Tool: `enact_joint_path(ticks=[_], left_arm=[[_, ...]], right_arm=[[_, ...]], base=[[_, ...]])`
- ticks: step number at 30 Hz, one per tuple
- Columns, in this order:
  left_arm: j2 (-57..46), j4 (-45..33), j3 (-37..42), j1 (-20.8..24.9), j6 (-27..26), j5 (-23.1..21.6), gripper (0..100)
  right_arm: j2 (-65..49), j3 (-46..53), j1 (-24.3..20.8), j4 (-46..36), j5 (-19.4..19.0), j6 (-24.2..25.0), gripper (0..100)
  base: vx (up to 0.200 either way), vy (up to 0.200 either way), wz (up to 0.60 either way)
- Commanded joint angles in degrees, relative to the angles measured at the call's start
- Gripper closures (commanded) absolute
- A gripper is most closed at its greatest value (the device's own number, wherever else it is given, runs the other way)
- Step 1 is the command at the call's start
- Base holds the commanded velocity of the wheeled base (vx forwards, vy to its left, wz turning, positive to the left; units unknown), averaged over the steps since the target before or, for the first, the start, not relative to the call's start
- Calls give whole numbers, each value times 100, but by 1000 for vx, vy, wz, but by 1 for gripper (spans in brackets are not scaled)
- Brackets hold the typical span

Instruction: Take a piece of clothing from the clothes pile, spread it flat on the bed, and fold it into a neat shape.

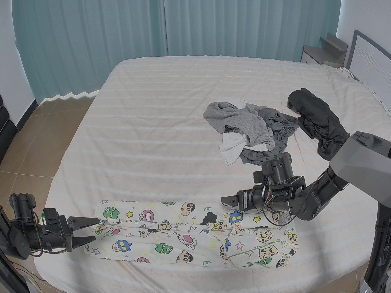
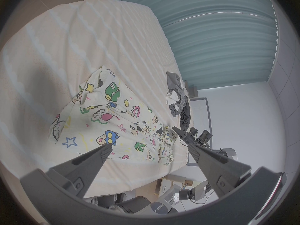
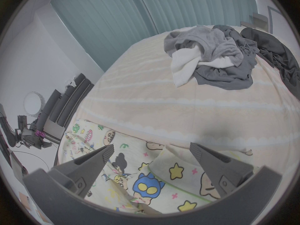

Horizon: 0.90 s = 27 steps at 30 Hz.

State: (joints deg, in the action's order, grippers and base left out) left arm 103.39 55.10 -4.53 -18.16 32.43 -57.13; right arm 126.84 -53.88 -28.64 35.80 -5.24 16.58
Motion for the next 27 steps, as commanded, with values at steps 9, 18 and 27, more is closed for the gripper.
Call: enact_joint_path(ticks=[9, 18, 27], left_arm=[[182, 1, 5, -3, -131, 0, 0], [270, 1, 5, 50, -131, 0, 0], [270, 1, 14, 67, -131, 0, 0]], right_arm=[[455, -70, -107, -38, 23, -32, 0], [455, -43, -169, 23, 32, -32, 100], [411, -61, -204, 366, 261, -32, 100]], base=[[0, 0, 0], [0, 0, 0], [0, 0, 0]])
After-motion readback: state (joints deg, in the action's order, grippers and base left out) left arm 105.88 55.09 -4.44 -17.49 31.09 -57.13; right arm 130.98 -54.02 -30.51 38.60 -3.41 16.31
